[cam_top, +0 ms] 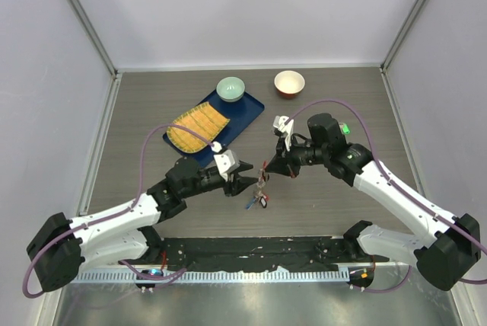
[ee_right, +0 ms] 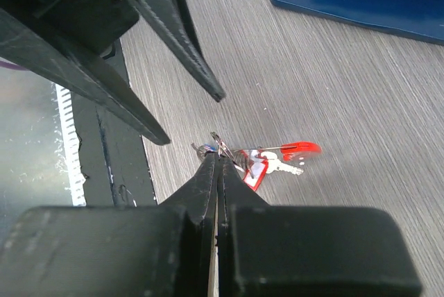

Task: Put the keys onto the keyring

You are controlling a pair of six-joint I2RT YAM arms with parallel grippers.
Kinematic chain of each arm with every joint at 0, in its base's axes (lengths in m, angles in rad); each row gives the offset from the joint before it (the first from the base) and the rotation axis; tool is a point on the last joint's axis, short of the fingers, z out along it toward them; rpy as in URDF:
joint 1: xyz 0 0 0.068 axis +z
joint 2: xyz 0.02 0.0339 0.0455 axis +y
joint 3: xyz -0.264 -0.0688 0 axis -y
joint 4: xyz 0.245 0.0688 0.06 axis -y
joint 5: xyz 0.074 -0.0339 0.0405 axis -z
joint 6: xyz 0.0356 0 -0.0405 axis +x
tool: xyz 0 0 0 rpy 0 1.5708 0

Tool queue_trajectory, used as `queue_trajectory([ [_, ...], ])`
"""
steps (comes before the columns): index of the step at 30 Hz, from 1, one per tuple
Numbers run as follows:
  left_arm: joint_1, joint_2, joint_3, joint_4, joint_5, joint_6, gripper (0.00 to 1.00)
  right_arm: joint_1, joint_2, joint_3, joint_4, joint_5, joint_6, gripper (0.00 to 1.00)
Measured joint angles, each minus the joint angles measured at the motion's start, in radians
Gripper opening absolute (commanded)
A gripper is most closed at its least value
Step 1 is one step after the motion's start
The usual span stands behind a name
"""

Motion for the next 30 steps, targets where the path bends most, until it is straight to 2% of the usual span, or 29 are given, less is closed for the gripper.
queue_trajectory([
  [5,0.0,0.069,0.068,-0.029,0.003,0.0,0.47,0.0,-0.014,0.0,-0.006,-0.014,-0.013,0.01],
  [11,0.0,0.114,0.13,-0.072,0.006,0.004,0.4,0.0,-0.016,0.0,-0.006,-0.025,-0.02,0.01],
  [20,0.0,0.137,0.167,-0.181,0.032,0.013,0.34,0.0,-0.017,0.0,-0.006,-0.028,-0.021,0.01],
  [30,0.0,0.149,0.19,-0.231,0.04,0.037,0.33,0.001,-0.024,0.0,-0.006,-0.028,-0.021,0.01],
])
